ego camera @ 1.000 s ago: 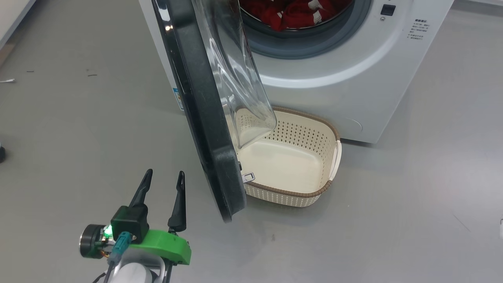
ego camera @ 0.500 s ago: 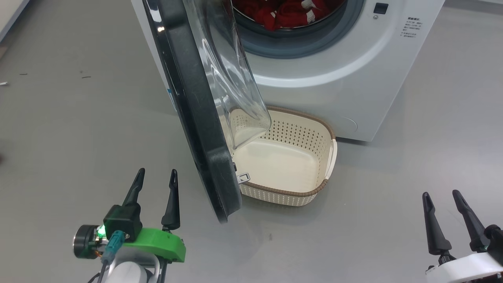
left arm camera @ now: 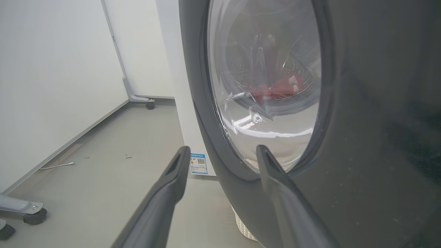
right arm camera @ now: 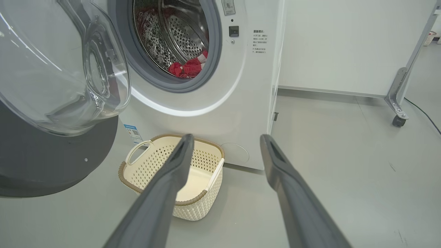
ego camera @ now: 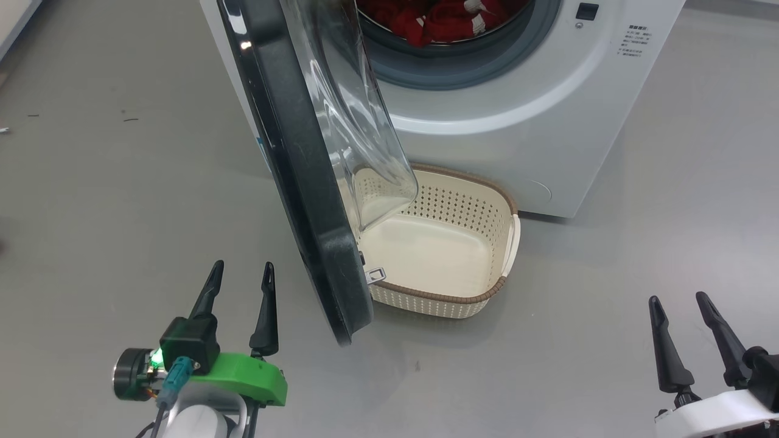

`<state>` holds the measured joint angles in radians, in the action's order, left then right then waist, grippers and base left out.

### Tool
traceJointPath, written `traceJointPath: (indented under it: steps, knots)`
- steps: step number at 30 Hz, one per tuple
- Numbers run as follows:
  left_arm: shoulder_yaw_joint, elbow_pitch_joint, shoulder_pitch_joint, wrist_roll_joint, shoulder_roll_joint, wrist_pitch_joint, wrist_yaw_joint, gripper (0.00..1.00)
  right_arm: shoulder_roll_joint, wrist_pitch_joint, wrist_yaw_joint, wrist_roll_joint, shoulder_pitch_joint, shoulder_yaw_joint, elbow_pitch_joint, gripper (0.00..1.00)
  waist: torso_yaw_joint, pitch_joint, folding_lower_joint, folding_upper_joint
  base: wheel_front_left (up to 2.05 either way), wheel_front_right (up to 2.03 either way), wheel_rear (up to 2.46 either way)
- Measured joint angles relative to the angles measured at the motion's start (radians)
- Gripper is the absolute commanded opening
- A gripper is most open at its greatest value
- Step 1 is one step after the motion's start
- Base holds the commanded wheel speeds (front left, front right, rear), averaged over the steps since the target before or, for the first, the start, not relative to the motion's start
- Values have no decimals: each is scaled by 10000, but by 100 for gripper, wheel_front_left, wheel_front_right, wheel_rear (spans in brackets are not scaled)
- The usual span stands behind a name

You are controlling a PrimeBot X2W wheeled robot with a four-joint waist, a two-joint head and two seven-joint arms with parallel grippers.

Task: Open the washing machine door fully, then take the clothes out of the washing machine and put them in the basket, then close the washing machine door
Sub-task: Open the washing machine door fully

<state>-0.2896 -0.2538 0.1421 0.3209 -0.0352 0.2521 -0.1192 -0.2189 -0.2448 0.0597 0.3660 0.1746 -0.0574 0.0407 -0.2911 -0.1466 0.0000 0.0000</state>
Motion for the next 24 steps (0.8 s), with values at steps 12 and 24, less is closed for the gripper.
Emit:
traceJointPath:
  steps: [12, 24]
  knots:
    - [-13, -36, 0, 33, 0, 0, 0, 100, 205, -19, 6, -314, -170, 309, -433, 100, 56, 23, 0, 0, 0, 0, 0]
    - [-63, -79, -1, 42, 0, 0, 0, 0, 383, -29, 111, -445, -168, 464, -464, 100, 86, 69, 0, 0, 0, 0, 0]
